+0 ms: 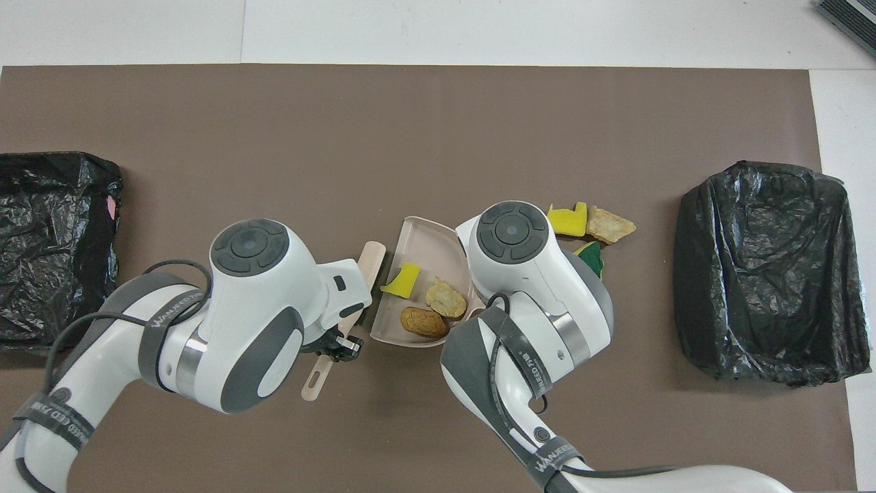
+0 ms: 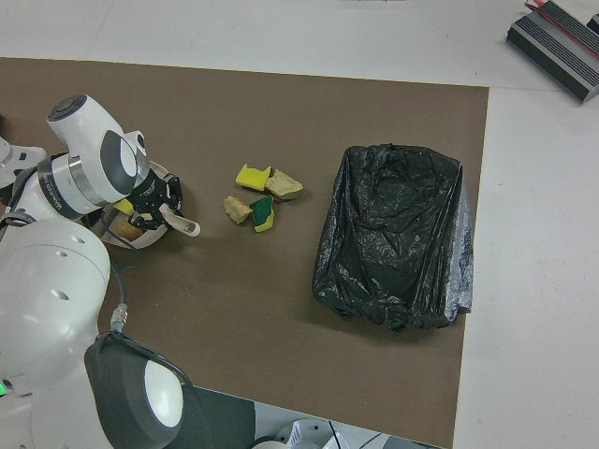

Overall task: Sweep and dump trash in bin
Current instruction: 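Lift the loaded dustpan with the right gripper toward the nearby bin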

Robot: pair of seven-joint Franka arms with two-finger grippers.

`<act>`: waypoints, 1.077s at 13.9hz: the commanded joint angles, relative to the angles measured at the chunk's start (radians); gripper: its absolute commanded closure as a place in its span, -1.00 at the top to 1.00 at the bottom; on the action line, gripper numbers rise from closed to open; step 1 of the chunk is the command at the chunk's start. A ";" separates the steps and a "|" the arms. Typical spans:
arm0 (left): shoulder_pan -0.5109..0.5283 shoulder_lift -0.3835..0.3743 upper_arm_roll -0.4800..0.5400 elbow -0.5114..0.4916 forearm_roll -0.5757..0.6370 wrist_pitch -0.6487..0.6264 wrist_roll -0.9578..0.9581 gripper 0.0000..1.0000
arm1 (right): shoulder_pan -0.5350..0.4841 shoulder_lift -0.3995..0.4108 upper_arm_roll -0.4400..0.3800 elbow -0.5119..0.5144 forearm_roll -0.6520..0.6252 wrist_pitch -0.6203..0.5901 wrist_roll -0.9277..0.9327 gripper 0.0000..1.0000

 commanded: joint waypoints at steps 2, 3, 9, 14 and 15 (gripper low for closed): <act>0.048 -0.057 -0.004 -0.005 -0.013 -0.108 -0.010 -1.00 | -0.038 -0.048 0.004 -0.025 -0.021 0.000 0.021 -1.00; 0.041 -0.070 -0.004 -0.008 -0.013 -0.148 -0.027 -1.00 | -0.041 -0.059 0.004 -0.024 -0.021 -0.005 0.015 -1.00; -0.089 -0.240 -0.014 -0.205 -0.011 -0.115 -0.330 -1.00 | -0.184 -0.164 0.004 -0.001 -0.006 -0.066 -0.052 -1.00; -0.368 -0.406 -0.017 -0.405 -0.011 0.089 -0.664 -1.00 | -0.429 -0.229 -0.008 0.122 0.031 -0.215 -0.235 -1.00; -0.417 -0.413 -0.019 -0.419 -0.013 0.126 -0.705 -1.00 | -0.484 -0.238 -0.008 0.139 0.034 -0.255 -0.277 -1.00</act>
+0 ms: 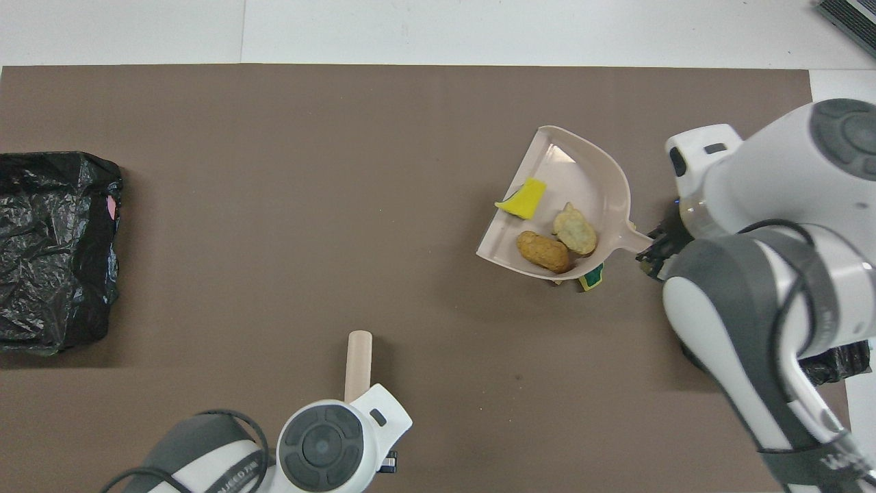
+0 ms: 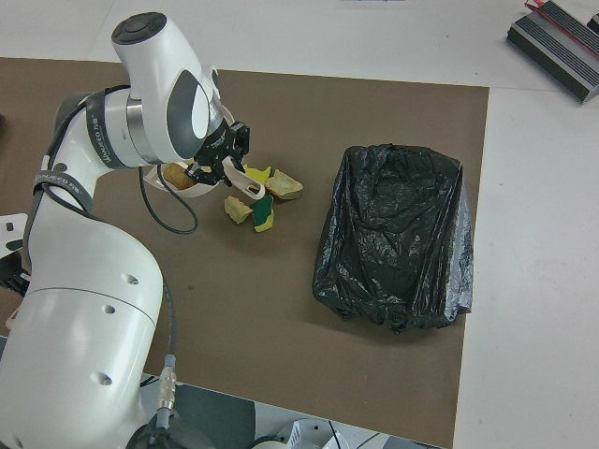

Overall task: Sweep and dump trash in bin
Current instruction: 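Lift the loaded dustpan with the right gripper toward the nearby bin, then tip the dustpan over the black bin with the right gripper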

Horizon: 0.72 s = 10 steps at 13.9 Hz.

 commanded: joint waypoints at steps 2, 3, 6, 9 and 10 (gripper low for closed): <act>-0.168 -0.076 0.014 -0.100 -0.005 0.160 -0.166 -1.00 | -0.222 -0.042 0.005 0.048 0.032 -0.126 -0.204 -1.00; -0.195 -0.076 0.014 -0.111 -0.005 0.173 -0.198 -1.00 | -0.295 -0.048 -0.001 0.047 0.029 -0.142 -0.287 -1.00; -0.219 -0.064 0.014 -0.129 -0.063 0.200 -0.201 -1.00 | -0.475 -0.060 -0.021 0.044 -0.026 -0.127 -0.487 -1.00; -0.216 -0.056 0.016 -0.140 -0.074 0.226 -0.197 -1.00 | -0.550 -0.072 -0.021 0.033 -0.192 -0.117 -0.542 -1.00; -0.216 -0.038 0.016 -0.140 -0.089 0.225 -0.197 -1.00 | -0.578 -0.071 -0.021 0.018 -0.233 -0.087 -0.573 -1.00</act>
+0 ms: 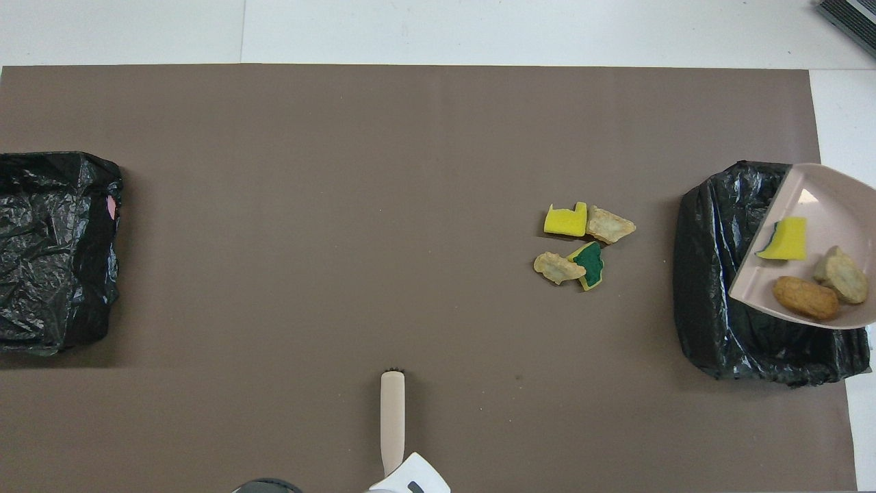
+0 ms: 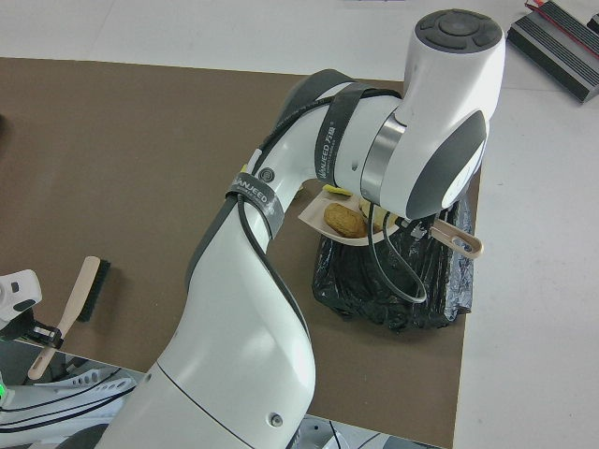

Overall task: Sweep and dump trash in bin
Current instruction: 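Tip the dustpan over the black bin with the right gripper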

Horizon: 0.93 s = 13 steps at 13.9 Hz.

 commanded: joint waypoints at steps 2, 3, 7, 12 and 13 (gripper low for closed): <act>-0.010 0.026 0.012 -0.022 -0.053 0.043 -0.006 -1.00 | -0.057 -0.024 0.017 -0.071 -0.173 0.117 -0.093 -1.00; -0.007 0.029 0.012 -0.022 -0.054 0.046 -0.003 -1.00 | -0.048 -0.024 0.019 -0.076 -0.244 0.118 -0.092 -1.00; 0.010 0.041 0.015 -0.019 -0.054 0.046 0.008 -0.22 | 0.010 -0.033 0.028 -0.114 -0.433 0.154 -0.076 -1.00; 0.123 0.113 0.016 0.056 -0.051 0.024 0.104 1.00 | 0.061 -0.032 0.028 -0.123 -0.577 0.159 -0.027 -1.00; 0.165 0.135 0.016 0.086 -0.044 0.020 0.139 1.00 | 0.064 -0.029 0.031 -0.120 -0.600 0.159 -0.016 -1.00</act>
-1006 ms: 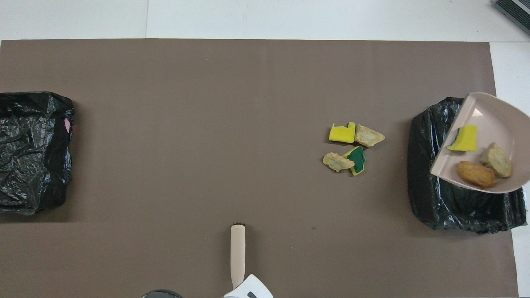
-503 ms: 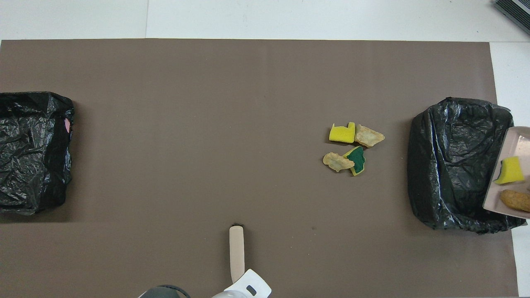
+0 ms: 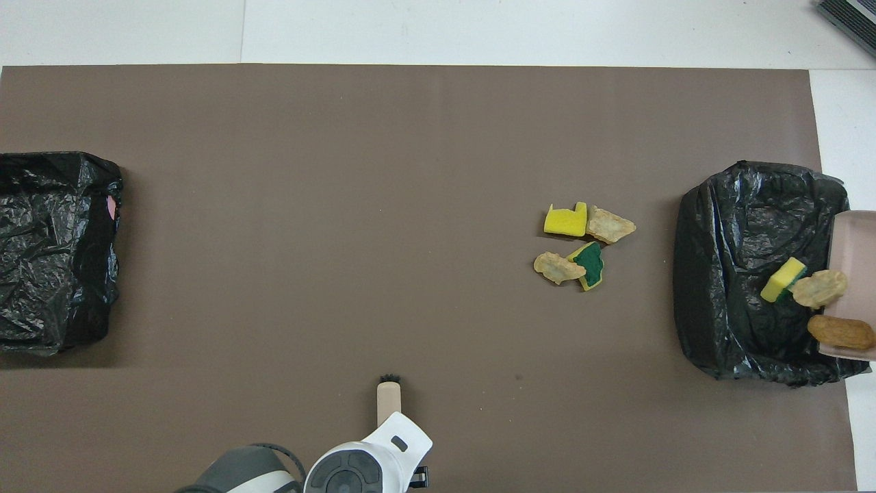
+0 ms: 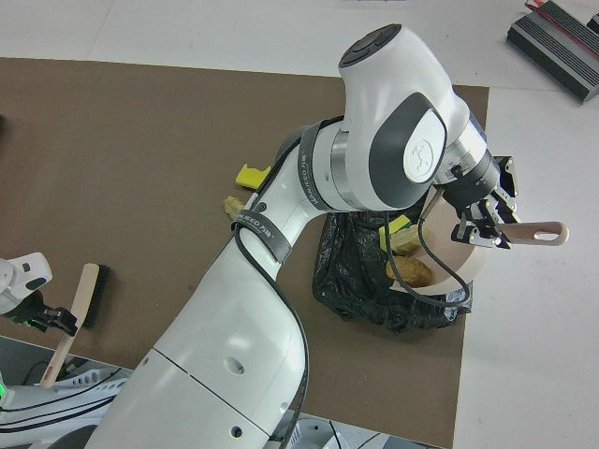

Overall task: Sweep and dump trash in bin
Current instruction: 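Tip the dustpan over the black bin with the right gripper, then carry the empty dustpan back toward the table middle with the right gripper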

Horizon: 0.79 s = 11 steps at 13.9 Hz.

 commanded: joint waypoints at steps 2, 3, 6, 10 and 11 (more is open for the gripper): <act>0.142 0.060 -0.003 0.135 0.052 -0.084 0.168 1.00 | 0.024 -0.025 0.006 -0.033 -0.097 0.022 0.046 -1.00; 0.187 0.061 -0.005 0.180 0.115 -0.133 0.212 1.00 | 0.031 -0.022 0.006 -0.025 -0.118 0.016 0.054 -1.00; 0.342 0.079 0.000 0.381 0.192 -0.307 0.338 1.00 | 0.052 -0.028 0.009 0.036 -0.125 -0.060 0.057 -1.00; 0.507 0.138 0.002 0.688 0.278 -0.523 0.491 1.00 | 0.071 -0.031 0.057 0.215 0.080 -0.275 0.178 -1.00; 0.548 0.151 0.002 0.756 0.278 -0.572 0.528 1.00 | 0.090 -0.034 0.077 0.225 0.132 -0.312 0.260 -1.00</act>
